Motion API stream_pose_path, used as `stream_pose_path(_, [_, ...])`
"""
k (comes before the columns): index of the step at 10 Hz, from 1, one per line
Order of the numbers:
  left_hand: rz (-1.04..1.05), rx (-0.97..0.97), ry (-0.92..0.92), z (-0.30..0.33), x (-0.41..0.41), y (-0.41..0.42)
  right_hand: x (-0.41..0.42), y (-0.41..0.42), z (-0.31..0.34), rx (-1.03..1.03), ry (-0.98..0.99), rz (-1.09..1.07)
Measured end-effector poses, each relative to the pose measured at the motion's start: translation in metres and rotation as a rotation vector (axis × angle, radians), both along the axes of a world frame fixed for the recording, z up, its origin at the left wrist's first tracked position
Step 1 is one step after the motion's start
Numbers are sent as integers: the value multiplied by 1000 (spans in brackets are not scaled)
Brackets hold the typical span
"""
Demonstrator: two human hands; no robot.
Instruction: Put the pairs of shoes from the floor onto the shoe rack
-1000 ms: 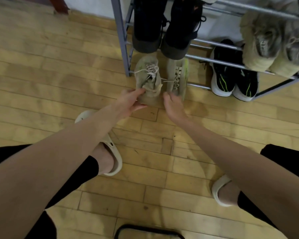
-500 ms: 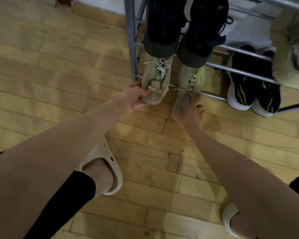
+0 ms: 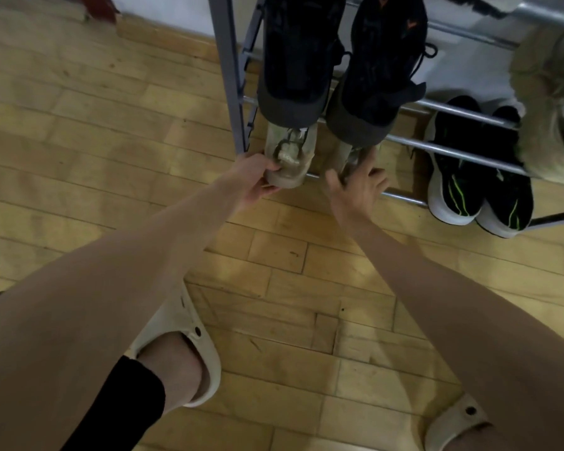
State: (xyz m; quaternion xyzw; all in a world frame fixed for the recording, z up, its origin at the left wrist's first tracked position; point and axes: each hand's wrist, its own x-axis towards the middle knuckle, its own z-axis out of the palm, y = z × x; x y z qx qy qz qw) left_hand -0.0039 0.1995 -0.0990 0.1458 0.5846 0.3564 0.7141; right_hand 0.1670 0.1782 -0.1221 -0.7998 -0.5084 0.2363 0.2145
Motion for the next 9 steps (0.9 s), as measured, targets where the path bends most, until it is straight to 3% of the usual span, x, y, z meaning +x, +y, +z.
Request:
stream_pose_path(2, [-18, -9, 38, -8, 5, 15, -10, 21, -11, -70, -40, 47])
stream_pose_path(4, [-31, 17, 125, -13, 13, 25, -5, 17, -16, -55, 55, 94])
stream_pose_path(7, [-55, 164, 453, -31, 23, 15, 8, 1, -18, -2, 61, 206])
stream_pose_path(9, [-188, 165, 620, -2, 29, -10, 15, 1, -4, -213, 87, 275])
